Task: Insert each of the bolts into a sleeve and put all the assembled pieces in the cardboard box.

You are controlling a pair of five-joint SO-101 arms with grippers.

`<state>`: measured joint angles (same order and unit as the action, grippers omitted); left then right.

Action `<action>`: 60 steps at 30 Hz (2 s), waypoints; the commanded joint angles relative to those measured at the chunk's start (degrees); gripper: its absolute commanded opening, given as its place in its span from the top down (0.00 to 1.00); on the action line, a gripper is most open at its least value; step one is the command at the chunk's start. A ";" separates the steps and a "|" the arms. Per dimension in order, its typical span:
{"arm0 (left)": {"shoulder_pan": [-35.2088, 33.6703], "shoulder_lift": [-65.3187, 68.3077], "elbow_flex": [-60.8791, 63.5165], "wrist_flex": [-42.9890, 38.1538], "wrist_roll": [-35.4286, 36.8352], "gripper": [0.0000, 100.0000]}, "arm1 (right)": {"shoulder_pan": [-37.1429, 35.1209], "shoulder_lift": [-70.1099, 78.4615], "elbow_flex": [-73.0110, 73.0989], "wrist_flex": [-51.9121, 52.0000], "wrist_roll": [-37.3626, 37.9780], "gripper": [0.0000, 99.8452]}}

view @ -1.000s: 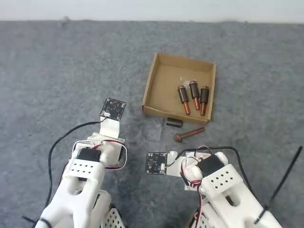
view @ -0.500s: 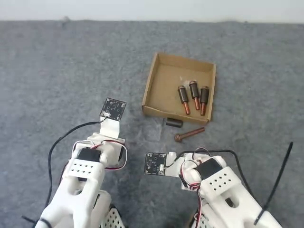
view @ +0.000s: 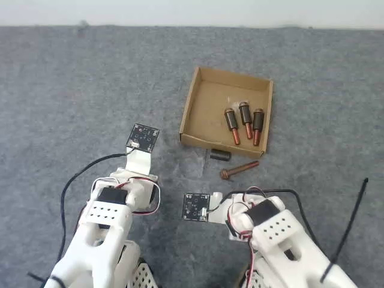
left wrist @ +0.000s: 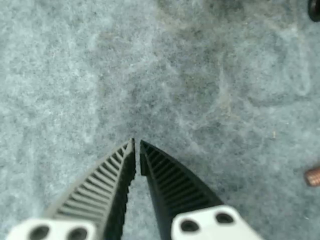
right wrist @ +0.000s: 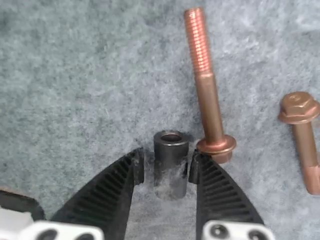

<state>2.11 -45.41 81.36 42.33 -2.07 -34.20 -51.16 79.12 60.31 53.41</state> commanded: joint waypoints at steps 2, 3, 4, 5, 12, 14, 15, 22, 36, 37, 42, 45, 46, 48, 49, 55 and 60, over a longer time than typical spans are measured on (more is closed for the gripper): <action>-0.18 -1.23 -0.40 -1.32 -0.44 0.99 | -0.13 9.10 -5.63 -1.19 -2.02 0.86; -0.18 -1.23 -0.40 -1.32 -0.44 0.99 | -0.04 11.03 -6.59 -1.27 -2.02 0.86; -0.18 -1.23 -0.40 -1.32 -0.44 0.99 | 0.04 12.70 -7.47 -1.27 -2.02 0.86; -0.18 -1.23 -0.40 -1.32 -0.44 0.99 | 0.57 14.20 -8.26 -1.27 -1.85 0.86; -0.18 -1.23 -0.40 -1.32 -0.44 0.99 | 1.71 19.47 -11.08 -1.89 -1.85 0.93; -0.18 -1.23 -0.40 -1.32 -0.44 0.99 | 1.71 19.65 -11.16 -1.98 -1.85 0.99; -0.18 -1.23 -0.40 -1.32 -0.44 0.99 | 1.80 19.65 -11.16 -1.98 -2.11 1.00; -0.18 -1.23 -0.40 -1.32 -0.44 0.99 | 5.23 19.21 -11.16 -3.65 -14.33 0.99; 0.00 -1.23 -0.40 -1.49 -0.35 0.99 | 34.86 19.21 -19.16 -4.09 -44.04 0.99; 0.09 -1.23 -0.40 -1.49 -0.35 0.99 | 36.79 19.21 -19.52 -4.18 -45.45 0.99; 0.26 -1.32 -1.01 -1.58 -0.18 0.99 | 42.24 19.82 -20.04 -6.11 -47.65 0.99; 0.09 -1.32 -5.49 1.93 -0.35 0.99 | 44.97 19.82 -20.04 -7.25 -47.74 0.99; 0.18 -1.32 -7.60 4.31 -0.35 0.99 | 45.58 19.82 -20.04 -7.60 -47.74 0.99; 0.35 -1.32 -11.65 8.62 -0.44 0.99 | 47.43 19.82 -20.13 -7.96 -47.74 0.99; 0.79 -1.14 -13.23 10.20 -0.44 0.99 | 48.57 19.91 -20.57 -7.78 -47.74 0.99; 16.09 -0.62 -18.07 14.07 -0.44 0.99 | 51.38 20.00 -20.84 -8.04 -47.47 0.99; 29.19 -0.53 -22.37 14.33 -0.09 0.99 | 52.53 22.99 -21.71 -9.89 -47.30 0.99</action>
<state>21.89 -45.41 64.40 56.31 -2.15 16.79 -29.98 61.89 51.96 6.20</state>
